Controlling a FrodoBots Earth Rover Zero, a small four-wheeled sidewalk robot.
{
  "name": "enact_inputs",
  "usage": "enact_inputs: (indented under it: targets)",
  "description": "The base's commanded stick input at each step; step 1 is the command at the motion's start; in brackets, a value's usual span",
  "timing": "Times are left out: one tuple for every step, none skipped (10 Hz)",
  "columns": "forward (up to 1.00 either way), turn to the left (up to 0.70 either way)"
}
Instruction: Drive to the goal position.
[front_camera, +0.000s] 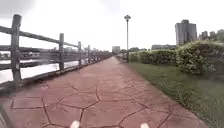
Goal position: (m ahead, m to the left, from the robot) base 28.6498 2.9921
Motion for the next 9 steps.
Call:
enact_inputs:
  targets:
    - [0.70, 0.00]
    - [0.70, 0.00]
    - [0.70, 0.00]
    - [0.70, 0.00]
    - [0.70, 0.00]
    - [0.70, 0.00]
    - [0.70, 0.00]
    - [0.70, 0.00]
    - [0.70, 0.00]
